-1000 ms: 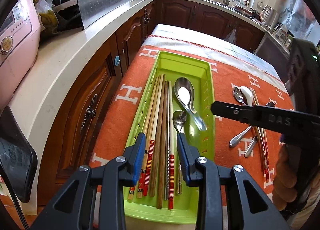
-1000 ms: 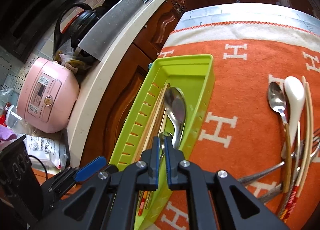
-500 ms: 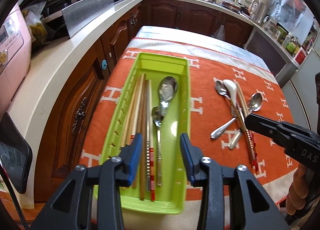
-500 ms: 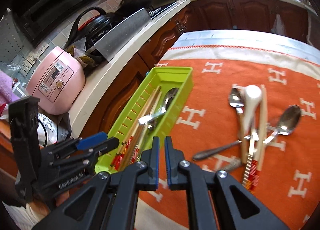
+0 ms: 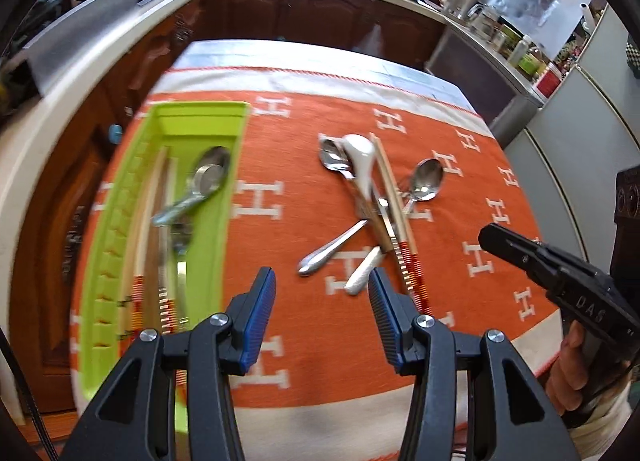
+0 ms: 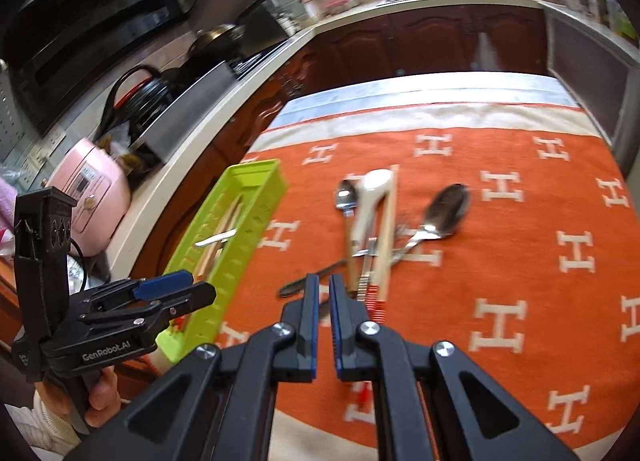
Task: Organize utensils
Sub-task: 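Reach the left tool to the wooden-handled spoon and close on its handle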
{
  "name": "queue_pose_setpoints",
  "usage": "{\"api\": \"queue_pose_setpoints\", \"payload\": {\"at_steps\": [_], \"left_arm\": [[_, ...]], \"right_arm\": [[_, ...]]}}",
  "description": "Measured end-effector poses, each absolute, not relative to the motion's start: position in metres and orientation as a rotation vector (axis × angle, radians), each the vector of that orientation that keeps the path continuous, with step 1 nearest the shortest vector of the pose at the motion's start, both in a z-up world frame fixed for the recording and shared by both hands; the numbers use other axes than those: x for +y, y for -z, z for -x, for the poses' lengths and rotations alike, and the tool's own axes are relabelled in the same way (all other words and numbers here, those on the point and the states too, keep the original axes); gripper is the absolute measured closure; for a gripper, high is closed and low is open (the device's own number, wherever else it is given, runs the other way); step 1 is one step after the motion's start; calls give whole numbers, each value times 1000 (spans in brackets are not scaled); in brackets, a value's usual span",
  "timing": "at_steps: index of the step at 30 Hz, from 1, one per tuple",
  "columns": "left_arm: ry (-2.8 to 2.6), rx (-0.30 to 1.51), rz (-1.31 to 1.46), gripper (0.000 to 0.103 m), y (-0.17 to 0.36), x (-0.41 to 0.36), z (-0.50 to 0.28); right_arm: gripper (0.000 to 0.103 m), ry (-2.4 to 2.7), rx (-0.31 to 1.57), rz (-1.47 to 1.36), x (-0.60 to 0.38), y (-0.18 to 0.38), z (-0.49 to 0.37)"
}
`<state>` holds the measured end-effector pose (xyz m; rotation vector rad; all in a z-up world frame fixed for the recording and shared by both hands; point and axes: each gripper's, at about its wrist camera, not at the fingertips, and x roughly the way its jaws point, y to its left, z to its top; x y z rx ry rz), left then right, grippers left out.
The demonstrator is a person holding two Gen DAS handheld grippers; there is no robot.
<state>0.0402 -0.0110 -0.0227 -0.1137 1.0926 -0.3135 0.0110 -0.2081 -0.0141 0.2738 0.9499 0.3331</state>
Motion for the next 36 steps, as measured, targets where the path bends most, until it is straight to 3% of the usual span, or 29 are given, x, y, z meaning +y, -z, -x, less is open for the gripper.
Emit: {"api": "queue_pose_setpoints", "payload": {"at_steps": [18, 24, 26, 36], "left_arm": [[235, 1252, 192, 57, 88, -69, -152], [232, 1266, 161, 76, 100, -81, -159], [220, 1261, 135, 94, 99, -82, -159], [181, 1264, 100, 94, 104, -79, -163]], "right_arm": [[96, -334, 969, -372, -243, 52, -32], [96, -346, 982, -412, -251, 63, -39], [96, -347, 985, -421, -254, 65, -41], [96, -356, 999, -440, -257, 75, -46]]}}
